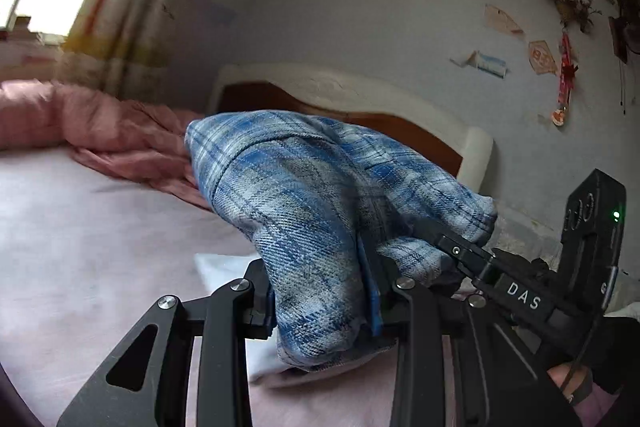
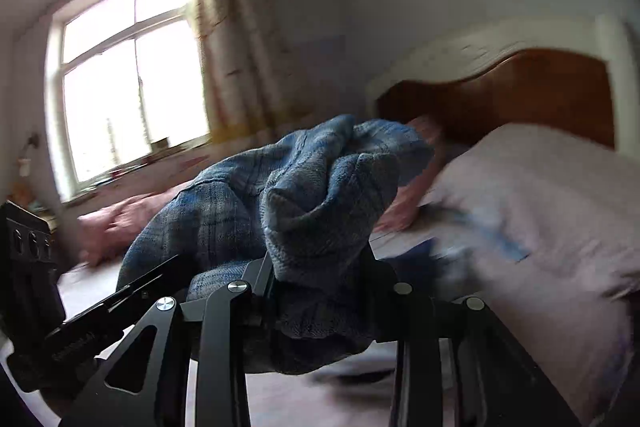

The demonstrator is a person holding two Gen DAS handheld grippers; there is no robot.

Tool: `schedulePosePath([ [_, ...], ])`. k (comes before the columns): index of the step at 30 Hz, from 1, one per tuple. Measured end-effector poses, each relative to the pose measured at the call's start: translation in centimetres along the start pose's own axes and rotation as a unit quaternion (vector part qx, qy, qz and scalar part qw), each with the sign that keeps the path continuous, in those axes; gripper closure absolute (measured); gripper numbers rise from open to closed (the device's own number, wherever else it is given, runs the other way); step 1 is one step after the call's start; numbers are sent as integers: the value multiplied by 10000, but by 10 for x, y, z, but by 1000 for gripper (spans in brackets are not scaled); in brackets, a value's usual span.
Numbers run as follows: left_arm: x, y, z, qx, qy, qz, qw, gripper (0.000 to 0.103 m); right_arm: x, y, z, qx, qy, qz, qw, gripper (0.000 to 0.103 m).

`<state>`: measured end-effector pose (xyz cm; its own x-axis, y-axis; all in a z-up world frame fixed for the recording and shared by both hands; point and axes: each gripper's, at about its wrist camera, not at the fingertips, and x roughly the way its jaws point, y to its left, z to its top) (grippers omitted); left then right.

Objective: Fold large clothes

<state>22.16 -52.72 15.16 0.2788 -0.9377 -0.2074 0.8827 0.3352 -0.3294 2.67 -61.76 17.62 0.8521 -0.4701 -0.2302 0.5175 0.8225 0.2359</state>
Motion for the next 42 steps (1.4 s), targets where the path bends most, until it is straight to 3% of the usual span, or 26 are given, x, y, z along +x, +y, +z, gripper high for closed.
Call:
schedulePosePath([
  [3,56,9,-26,-212,391,12,9990,70,28,-38,-19,258,253,-371,9987,68],
  [5,88,20,-52,-285,821,174,9961,63,54,-58,-41,329,692,-603,9952,68],
  [6,101,25,-64,-258,1016,292,9941,57,63,-66,-50,384,842,-663,9935,67],
  [7,108,27,-71,-129,1122,414,9927,39,72,-78,-63,492,942,-713,9918,66],
  [8,107,30,-74,8,1091,541,9926,24,72,-87,-72,584,873,-707,9920,64],
  [11,102,20,-66,382,1015,712,9915,20,64,-93,-83,441,664,-617,9949,60],
  [15,89,3,-67,1021,649,1317,9839,14,61,-82,-81,123,642,-737,9951,54],
  [19,54,-4,-64,1157,-9,1791,9770,2,36,-62,-71,-58,274,-813,9963,13],
  [20,41,0,-62,1152,-184,1892,9750,0,27,-60,-71,-88,123,-866,9961,9],
  [23,0,1,-55,1225,-587,2311,9634,0,12,-50,-67,-166,36,-916,9956,0],
  [25,-30,4,-54,1318,-810,2431,9576,0,1,-45,-67,-208,-42,-920,9955,0],
  [32,-102,14,-78,1472,-1034,3094,9338,0,-42,-5,-77,-590,-609,-783,9933,0],
  [39,-99,40,-114,1140,-732,3064,9422,0,-40,24,-117,-515,-552,-946,9927,0],
  [42,-97,48,-116,952,-681,3248,9385,0,-35,28,-124,-645,-471,-1078,9910,0],
])
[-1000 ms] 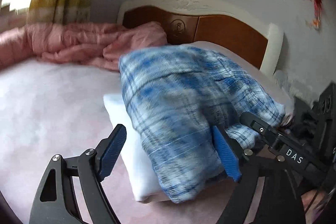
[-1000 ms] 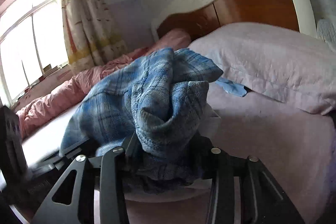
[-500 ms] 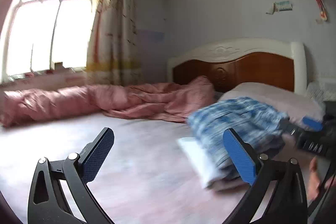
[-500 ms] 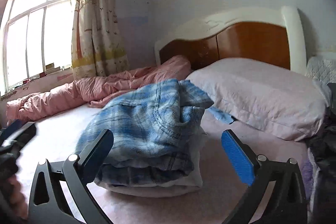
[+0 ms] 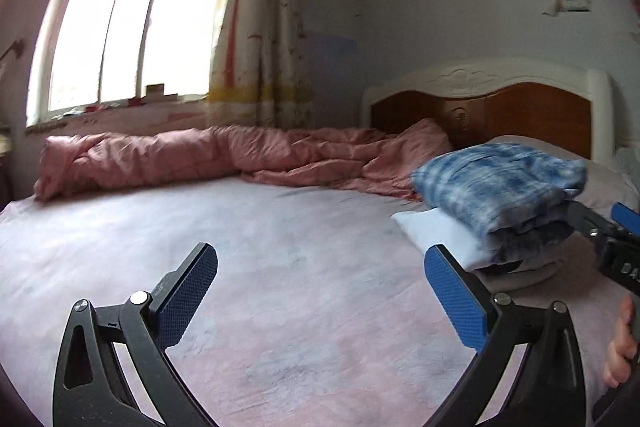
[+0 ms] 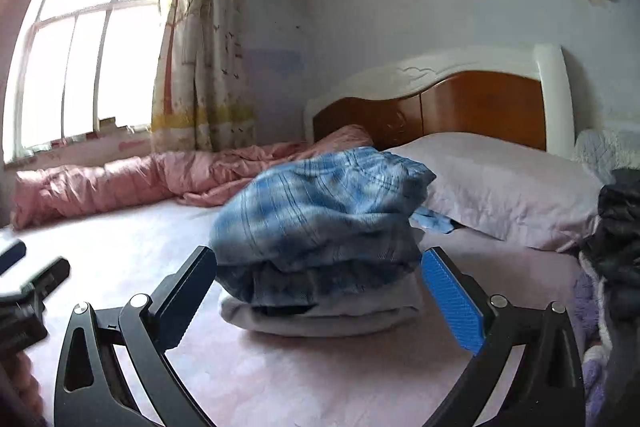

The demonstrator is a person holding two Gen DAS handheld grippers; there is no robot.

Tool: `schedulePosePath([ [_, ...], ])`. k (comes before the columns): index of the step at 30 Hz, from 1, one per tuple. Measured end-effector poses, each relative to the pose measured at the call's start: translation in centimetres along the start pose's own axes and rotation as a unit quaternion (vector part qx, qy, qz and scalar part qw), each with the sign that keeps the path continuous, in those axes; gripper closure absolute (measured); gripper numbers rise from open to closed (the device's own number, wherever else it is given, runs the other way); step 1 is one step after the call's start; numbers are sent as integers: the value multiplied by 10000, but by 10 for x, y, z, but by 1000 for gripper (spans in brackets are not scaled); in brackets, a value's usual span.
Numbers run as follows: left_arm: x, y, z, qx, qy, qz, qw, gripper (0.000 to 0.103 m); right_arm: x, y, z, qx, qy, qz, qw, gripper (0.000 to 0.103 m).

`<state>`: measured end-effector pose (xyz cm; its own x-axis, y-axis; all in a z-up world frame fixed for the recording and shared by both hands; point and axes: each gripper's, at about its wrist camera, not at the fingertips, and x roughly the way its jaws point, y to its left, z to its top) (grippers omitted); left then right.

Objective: Fold large clothes

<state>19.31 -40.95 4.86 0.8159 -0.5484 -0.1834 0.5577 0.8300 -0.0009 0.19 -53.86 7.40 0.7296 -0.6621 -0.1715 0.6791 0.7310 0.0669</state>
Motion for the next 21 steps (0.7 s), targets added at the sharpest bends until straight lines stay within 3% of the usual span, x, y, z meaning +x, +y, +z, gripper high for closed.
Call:
schedulePosePath([
  [5,3,0,0,-70,16,-49,10000,0,9,9,-7,-227,234,-35,9995,0],
  [11,2,2,1,-103,-14,-62,9999,0,5,23,-10,-555,188,-89,9982,0],
  [21,-1,-2,2,-9,-106,-58,9999,0,10,25,-12,-600,255,-131,9978,0],
])
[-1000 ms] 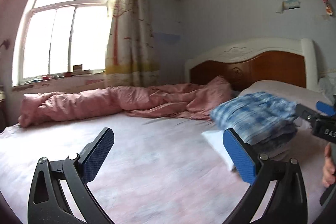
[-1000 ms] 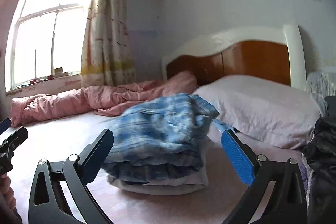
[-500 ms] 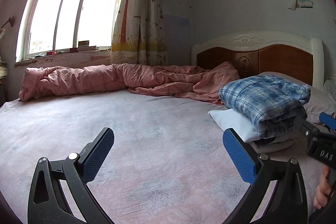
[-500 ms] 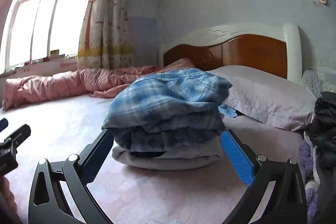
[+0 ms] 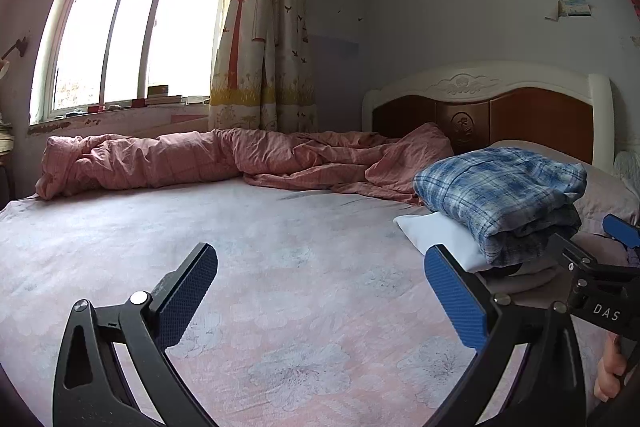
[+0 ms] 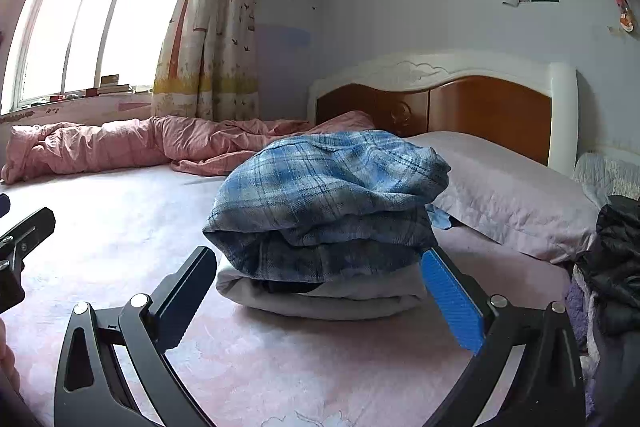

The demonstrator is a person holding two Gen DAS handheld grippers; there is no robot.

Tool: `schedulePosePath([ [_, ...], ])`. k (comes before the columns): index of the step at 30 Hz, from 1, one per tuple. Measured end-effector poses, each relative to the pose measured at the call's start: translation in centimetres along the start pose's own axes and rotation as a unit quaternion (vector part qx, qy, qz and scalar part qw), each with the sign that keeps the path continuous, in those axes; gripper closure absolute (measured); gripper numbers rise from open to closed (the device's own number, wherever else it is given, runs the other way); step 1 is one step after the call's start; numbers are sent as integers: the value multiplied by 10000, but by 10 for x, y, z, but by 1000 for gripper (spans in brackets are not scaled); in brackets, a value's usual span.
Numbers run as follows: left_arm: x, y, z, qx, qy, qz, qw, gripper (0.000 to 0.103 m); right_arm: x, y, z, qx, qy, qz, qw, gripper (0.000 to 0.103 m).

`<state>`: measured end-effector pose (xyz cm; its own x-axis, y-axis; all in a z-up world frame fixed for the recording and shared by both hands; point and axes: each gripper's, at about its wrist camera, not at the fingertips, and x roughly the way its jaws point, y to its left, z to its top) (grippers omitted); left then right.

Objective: Fold large clothes

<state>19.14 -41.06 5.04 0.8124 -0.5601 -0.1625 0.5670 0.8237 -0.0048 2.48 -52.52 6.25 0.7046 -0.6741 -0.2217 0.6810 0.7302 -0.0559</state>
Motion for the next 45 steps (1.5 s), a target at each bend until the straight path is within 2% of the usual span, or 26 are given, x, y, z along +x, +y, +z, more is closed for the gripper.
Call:
schedulePosePath([
  [13,-2,7,2,-131,23,-14,9999,0,3,-1,-1,-18,45,-12,10000,0],
  [23,-5,1,3,-1,-81,-17,10000,0,6,-5,-3,21,48,-12,10000,0],
  [45,2,2,2,-72,39,-54,10000,0,8,-10,-4,112,104,-8,9999,0],
])
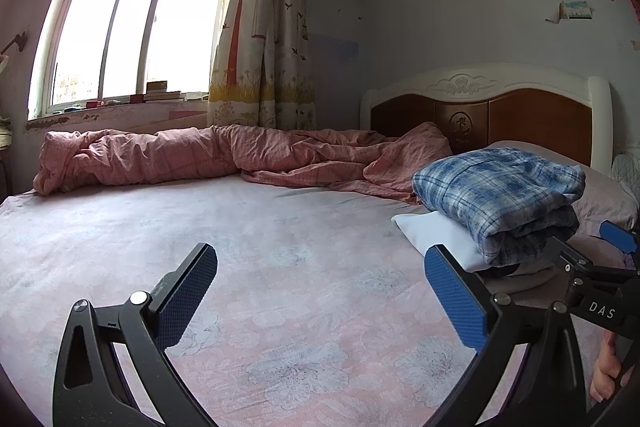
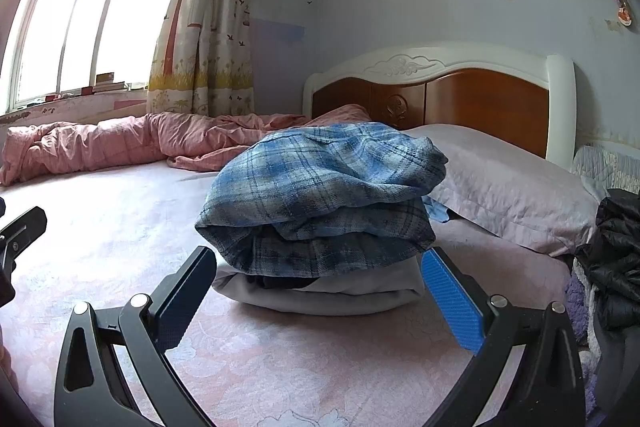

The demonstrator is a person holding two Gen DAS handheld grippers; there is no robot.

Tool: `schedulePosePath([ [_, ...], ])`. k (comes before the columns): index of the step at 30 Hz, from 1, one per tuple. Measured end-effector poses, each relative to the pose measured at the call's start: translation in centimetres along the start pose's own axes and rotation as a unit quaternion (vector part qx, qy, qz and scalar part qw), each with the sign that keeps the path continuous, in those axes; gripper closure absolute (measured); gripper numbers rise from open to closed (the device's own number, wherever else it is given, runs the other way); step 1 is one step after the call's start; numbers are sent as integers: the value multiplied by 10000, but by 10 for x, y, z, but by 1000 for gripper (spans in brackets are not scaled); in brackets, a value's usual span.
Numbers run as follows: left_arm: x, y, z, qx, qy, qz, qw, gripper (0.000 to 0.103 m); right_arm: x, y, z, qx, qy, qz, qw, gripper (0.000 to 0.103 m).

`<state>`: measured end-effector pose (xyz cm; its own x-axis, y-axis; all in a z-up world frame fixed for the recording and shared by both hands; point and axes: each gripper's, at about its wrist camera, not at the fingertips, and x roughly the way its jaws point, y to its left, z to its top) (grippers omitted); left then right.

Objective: Fold large clothes

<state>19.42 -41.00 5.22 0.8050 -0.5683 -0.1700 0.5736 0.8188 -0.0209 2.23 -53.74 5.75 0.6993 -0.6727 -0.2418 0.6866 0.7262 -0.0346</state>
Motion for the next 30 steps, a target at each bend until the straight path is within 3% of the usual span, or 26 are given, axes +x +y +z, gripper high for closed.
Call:
schedulePosePath([
  [30,-7,3,0,23,-111,132,9998,0,20,4,-2,-138,404,-27,9991,0],
])
